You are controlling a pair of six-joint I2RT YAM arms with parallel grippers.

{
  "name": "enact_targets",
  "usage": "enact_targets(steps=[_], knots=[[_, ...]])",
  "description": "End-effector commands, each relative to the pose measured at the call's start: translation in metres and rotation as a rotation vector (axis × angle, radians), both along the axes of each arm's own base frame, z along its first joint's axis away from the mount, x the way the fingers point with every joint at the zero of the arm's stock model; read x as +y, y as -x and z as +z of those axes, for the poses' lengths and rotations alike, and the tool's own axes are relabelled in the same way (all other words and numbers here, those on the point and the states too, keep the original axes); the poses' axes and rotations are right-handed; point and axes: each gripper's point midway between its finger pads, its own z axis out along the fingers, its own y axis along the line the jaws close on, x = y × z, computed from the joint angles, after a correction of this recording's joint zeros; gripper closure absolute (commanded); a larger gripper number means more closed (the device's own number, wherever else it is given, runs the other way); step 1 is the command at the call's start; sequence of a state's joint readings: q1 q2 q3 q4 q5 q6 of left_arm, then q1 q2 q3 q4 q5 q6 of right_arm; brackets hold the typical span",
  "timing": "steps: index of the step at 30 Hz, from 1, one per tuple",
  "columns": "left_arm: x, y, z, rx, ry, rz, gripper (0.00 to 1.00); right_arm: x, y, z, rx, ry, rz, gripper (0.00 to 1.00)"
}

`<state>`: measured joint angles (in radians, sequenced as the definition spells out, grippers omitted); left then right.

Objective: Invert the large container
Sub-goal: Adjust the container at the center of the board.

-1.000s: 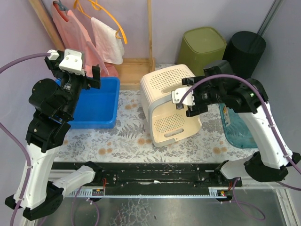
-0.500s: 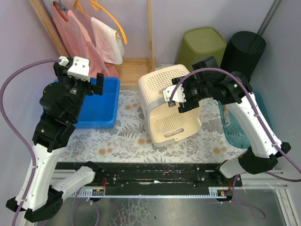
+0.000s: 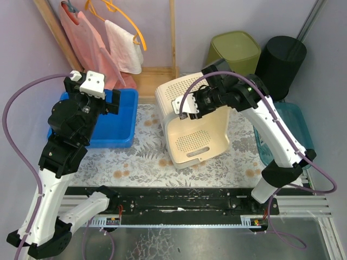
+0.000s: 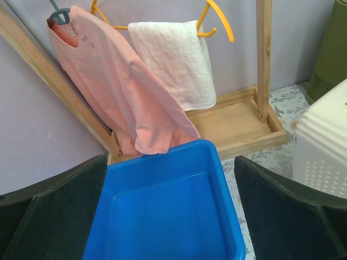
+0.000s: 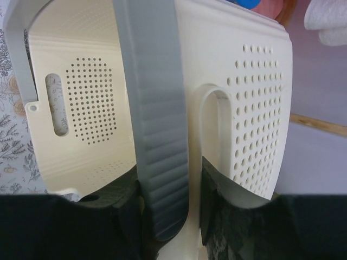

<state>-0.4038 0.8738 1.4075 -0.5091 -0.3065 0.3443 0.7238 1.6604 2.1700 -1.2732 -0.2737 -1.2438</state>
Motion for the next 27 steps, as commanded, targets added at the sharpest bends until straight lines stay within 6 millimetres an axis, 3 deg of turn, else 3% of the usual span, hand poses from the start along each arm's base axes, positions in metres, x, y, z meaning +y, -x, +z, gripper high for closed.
enact_targets(steps=[1,5,8,12,14,17,20,24,27], knots=[[-0.003,-0.001,0.008,-0.038,0.023,-0.02,0.0,0.001,0.013,-0.013,0.078,0.044,-0.014,1.0],[-0.009,-0.005,0.001,-0.017,0.004,-0.043,0.0,0.005,-0.004,0.016,0.055,-0.071,-0.13,1.0],[-0.013,-0.012,-0.004,0.002,-0.012,-0.049,0.0,0.003,-0.031,0.049,0.068,-0.247,-0.267,1.0],[-0.018,-0.023,-0.012,0.032,-0.023,-0.054,0.0,-0.025,-0.065,0.068,0.122,-0.402,-0.438,1.0],[-0.02,-0.03,-0.015,0.058,-0.03,-0.047,0.0,-0.045,-0.07,0.059,0.157,-0.387,-0.51,1.0],[-0.02,-0.042,-0.019,0.117,-0.024,-0.046,0.0,-0.073,-0.06,0.031,0.289,-0.332,-0.589,1.0],[-0.02,-0.056,-0.023,0.185,0.016,-0.083,0.0,-0.102,-0.053,0.023,0.393,-0.435,-0.7,1.0],[-0.022,-0.067,-0.036,0.326,0.158,-0.221,0.0,-0.117,-0.037,0.016,0.403,-0.612,-0.815,1.0],[-0.031,-0.064,-0.056,0.422,0.324,-0.351,0.0,-0.13,-0.035,-0.02,0.515,-0.597,-1.036,1.0]])
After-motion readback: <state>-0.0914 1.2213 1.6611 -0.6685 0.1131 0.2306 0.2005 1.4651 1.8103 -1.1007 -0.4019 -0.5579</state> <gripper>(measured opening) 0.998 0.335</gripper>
